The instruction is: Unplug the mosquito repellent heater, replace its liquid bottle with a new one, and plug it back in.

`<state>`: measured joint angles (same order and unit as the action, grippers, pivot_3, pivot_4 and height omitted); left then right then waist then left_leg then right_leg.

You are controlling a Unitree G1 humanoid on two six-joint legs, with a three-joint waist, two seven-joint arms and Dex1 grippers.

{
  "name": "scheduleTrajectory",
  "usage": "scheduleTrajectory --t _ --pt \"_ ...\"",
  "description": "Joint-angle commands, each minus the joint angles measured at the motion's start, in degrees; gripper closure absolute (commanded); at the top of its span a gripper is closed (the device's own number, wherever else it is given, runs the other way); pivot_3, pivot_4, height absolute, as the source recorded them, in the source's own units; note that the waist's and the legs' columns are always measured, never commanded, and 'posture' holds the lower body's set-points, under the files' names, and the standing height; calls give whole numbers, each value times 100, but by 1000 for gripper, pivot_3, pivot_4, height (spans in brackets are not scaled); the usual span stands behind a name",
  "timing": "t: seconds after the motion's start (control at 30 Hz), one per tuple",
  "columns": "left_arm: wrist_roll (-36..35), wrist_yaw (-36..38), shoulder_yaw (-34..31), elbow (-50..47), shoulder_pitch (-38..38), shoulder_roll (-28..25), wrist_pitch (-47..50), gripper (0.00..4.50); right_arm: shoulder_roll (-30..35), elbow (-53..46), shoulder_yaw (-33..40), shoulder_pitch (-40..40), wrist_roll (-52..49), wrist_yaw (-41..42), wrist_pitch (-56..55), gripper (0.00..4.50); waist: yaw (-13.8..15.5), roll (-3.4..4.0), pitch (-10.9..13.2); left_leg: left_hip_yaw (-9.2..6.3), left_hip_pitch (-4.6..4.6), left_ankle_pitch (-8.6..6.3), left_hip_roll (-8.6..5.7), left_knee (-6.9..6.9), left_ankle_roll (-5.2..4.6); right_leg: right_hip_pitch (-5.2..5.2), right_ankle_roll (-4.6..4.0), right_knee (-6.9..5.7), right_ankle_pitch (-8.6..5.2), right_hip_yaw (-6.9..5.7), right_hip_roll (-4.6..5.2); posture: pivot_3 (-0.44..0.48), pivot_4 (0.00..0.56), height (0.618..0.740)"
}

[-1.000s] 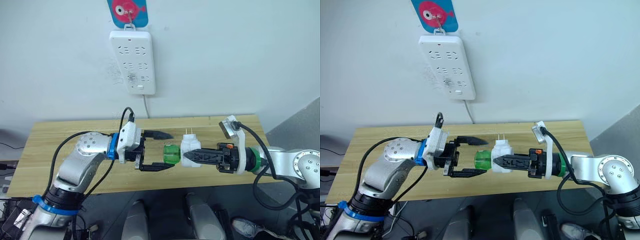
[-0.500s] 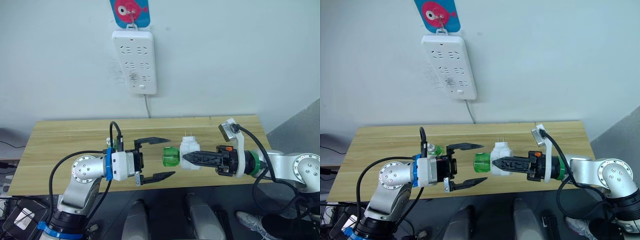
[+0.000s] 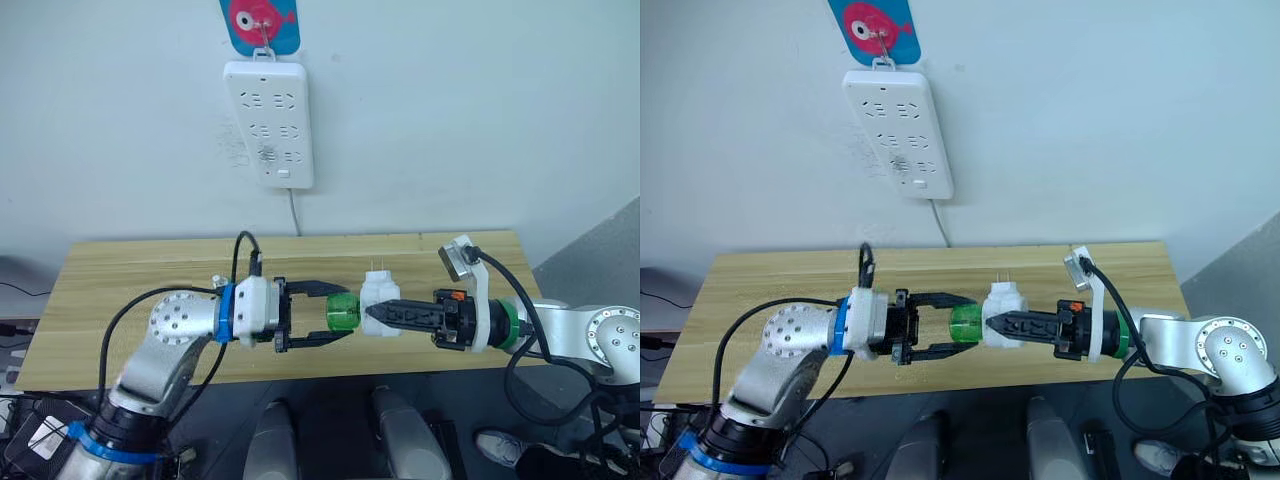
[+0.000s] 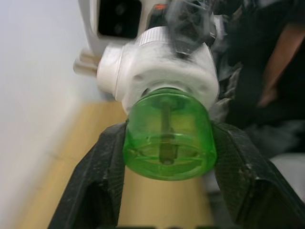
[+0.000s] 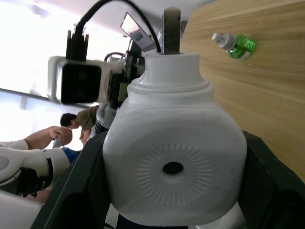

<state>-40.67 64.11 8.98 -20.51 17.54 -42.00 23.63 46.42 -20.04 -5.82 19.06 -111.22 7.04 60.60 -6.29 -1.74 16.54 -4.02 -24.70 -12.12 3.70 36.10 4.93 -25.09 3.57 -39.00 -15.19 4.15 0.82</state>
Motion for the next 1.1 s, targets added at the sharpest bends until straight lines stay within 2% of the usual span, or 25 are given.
scheduleTrajectory --t 0.03,0.13,0.23,0.3,0.37,0.47,0.5,0.6,0.7,0.97,1.1 --pt "-1600 -45 -307 172 628 -461 2259 2217 94 -377 -30 22 -177 296 189 1489 -15 0 0 -2 0 0 0 0 -1 0 0 0 0 0 -3 -166 285 740" --pt "-1744 -80 -377 281 974 -453 2628 2217 98 -412 -40 18 -178 368 173 1489 -15 0 0 -2 0 0 0 -2 -1 0 0 4 -1 0 -5 -168 287 740" --pt "-1364 -48 -342 216 892 -363 2362 2217 86 -422 -32 -4 -178 382 122 1489 -19 1 1 -2 0 0 1 -3 -1 -2 -1 4 -1 0 -8 -174 290 740" --pt "-500 2 -200 187 629 -256 1370 1456 41 -364 24 -43 -178 318 24 1489 -12 1 1 -4 0 0 2 -4 -1 -3 -3 4 -2 0 -9 -175 290 740" --pt "165 -67 -169 188 392 -120 545 877 -8 -299 72 -58 -178 239 -66 1489 -6 1 1 -3 0 0 2 -4 -1 -2 -5 7 0 1 -8 -181 290 740" --pt "781 -44 -389 -42 -219 110 -703 26 -58 -223 153 -46 -178 185 -135 1489 -10 2 1 -2 0 0 2 -4 -1 -3 -7 8 0 3 -8 -197 290 740" --pt "883 -73 -448 -109 -372 170 -925 0 -54 -221 167 -49 -178 189 -136 1489 -7 1 1 -1 0 0 2 -4 -1 -3 -7 8 0 4 -8 -199 290 740" --pt "1560 114 -626 -96 -999 513 -2810 0 -48 -228 188 -76 -178 205 -130 1489 8 1 0 0 -1 0 2 -3 -1 -1 -10 8 2 4 -7 -197 289 740" --pt "1845 11 -697 -5 -1237 844 -3785 0 -35 -238 178 -86 -178 201 -124 1489 29 1 0 3 -1 0 2 -2 -1 -1 -17 9 6 5 -4 -193 290 740" --pt "2133 -114 -306 87 -1304 1046 -4098 0 -74 -255 134 -17 -178 194 -131 1489 59 1 0 4 -1 1 0 3 -1 4 -6 8 2 10 -5 -191 290 740" --pt "2146 -243 -228 205 -1105 1102 -3947 909 -96 -276 133 3 -178 217 -127 1489 56 1 0 2 -1 1 1 2 -2 4 -6 6 2 8 -8 -191 287 740"
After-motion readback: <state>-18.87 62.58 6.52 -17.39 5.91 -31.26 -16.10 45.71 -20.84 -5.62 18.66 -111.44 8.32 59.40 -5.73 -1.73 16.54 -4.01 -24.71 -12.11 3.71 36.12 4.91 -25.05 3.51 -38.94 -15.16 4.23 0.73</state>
